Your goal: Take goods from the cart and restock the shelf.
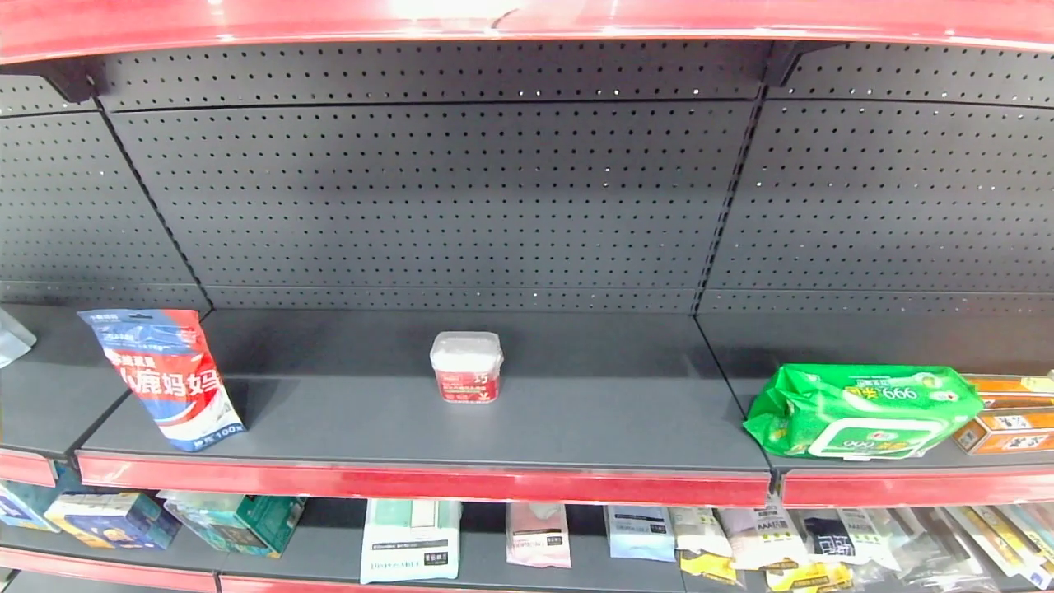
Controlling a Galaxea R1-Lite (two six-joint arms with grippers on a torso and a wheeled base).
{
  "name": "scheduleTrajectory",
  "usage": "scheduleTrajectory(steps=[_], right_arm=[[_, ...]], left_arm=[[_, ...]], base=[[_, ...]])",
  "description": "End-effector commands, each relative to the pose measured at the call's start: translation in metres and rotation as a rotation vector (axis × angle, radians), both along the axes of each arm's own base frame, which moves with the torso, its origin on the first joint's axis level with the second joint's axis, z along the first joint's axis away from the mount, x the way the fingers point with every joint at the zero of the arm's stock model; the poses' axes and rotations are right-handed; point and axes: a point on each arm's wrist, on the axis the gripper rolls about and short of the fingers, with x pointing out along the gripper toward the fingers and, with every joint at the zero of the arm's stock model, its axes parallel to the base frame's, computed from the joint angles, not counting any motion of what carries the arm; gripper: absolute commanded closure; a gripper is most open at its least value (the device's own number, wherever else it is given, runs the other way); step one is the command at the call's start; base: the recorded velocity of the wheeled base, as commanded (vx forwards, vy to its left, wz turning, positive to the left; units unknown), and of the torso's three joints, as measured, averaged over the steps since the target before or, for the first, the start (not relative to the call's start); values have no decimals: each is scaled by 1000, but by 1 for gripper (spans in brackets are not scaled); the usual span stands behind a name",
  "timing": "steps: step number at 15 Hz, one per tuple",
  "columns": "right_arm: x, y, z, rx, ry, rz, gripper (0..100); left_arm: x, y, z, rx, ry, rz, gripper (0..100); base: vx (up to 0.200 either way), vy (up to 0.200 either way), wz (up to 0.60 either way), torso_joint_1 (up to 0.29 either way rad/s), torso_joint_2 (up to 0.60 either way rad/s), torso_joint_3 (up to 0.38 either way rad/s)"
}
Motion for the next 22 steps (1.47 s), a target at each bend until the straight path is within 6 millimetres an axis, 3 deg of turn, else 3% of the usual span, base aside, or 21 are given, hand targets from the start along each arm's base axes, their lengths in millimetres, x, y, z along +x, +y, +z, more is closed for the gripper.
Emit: scheduleTrajectory(steps=[1,9,10,11,12,13,18,20,21,22], right_arm=[[1,0,-1,0,6,0,100],[1,0,-2,0,8,3,100],[1,0,-1,0,9,6,100],[2,0,-1,1,14,6,100],[2,0,-1,1,17,3,100],[2,0,-3,1,16,4,100],[3,0,-1,2,25,6,100],[4,0,0,3,37,6,100],[6,0,1,4,46,7,100],[6,-1,2,3,51,7,100]], left_arm=[[0,0,0,-13,-1,3,0],[3,0,1,-2,43,-34,0],[2,0,5,-5,19,-39,0],[0,0,34,-14,-15,-33,0],[20,1,90,-98,35,27,0],[33,1,112,-177,49,56,0],[88,-2,84,-25,408,-43,0],[112,-4,87,-1,482,-76,0],[138,-6,85,-4,564,-130,0],[149,-7,86,4,570,-181,0]], base=[[0,0,0,0,0,0],[0,0,0,0,0,0],[0,0,0,0,0,0],[0,0,0,0,0,0],[0,0,0,0,0,0],[0,0,0,0,0,0],[0,0,0,0,0,0],[0,0,0,0,0,0],[0,0,0,0,0,0],[0,0,0,0,0,0]])
